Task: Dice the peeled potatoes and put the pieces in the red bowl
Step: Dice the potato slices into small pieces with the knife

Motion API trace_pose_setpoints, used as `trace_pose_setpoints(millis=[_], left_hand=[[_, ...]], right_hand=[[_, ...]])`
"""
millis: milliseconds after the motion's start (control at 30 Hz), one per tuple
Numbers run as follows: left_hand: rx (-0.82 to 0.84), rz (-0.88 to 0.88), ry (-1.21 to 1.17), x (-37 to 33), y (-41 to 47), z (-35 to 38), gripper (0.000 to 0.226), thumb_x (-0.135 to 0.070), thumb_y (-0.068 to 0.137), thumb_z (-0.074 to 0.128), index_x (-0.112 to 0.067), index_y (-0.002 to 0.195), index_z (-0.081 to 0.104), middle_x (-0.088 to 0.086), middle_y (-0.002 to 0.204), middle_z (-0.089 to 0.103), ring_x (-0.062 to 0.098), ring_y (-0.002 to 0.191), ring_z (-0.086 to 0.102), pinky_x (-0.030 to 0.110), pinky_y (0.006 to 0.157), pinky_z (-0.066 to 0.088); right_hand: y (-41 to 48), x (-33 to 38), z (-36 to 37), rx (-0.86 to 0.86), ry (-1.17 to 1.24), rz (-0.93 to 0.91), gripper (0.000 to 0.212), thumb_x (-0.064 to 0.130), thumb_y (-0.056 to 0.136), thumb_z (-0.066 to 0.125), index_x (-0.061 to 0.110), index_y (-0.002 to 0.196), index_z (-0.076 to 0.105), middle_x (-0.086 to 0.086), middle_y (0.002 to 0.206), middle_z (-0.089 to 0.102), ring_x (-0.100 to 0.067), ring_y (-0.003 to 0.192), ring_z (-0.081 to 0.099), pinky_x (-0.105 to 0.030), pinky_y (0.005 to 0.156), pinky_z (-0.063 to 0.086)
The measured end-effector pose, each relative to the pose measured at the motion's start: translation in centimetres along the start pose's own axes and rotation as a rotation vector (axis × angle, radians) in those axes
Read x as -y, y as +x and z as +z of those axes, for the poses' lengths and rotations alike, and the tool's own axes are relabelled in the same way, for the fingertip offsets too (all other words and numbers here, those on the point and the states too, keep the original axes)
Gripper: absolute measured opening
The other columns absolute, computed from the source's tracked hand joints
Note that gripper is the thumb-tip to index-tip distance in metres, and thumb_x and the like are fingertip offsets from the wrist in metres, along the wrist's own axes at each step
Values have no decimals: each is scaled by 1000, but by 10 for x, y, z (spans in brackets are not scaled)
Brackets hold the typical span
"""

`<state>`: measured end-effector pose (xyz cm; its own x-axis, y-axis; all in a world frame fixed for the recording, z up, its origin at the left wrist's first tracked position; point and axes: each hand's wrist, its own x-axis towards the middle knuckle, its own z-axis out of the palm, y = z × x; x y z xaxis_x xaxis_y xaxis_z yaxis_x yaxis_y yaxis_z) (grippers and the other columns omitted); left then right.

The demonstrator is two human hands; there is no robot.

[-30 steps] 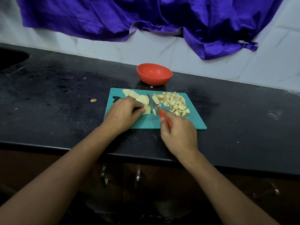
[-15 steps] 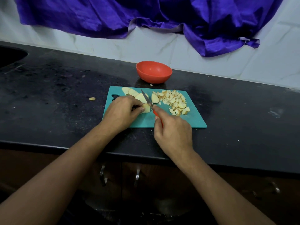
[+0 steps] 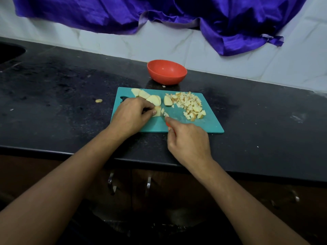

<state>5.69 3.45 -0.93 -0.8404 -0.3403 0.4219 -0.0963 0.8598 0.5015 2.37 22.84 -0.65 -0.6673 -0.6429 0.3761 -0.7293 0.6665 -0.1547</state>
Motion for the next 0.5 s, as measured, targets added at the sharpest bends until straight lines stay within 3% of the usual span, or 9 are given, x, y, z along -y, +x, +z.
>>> trace_pose_setpoints(millis=[167,267,500], left_hand=[[-25,-31,-21,2,0,0,24,-31,92,75,-19,112,79,-3,107,78,14,96,69,38,88,55],[-19,-44,-42,3,0,0,22,-33,90,78,-22,108,80,-6,104,78,10,93,69,36,87,56],[-4,-37,-60,1,-1,-2,19,-33,91,77,-23,106,81,-8,100,78,8,89,68,35,83,55]], right_hand=[[-9,-5,-7,5,74,44,41,35,103,47,35,144,57,8,76,66,-9,63,55,-32,58,47],[-5,-5,-12,-81,147,89,41,33,103,50,36,143,57,10,70,61,-8,59,51,-31,56,41],[20,11,-13,-64,122,81,43,35,103,47,37,145,54,3,89,72,-19,79,65,-36,68,50]])
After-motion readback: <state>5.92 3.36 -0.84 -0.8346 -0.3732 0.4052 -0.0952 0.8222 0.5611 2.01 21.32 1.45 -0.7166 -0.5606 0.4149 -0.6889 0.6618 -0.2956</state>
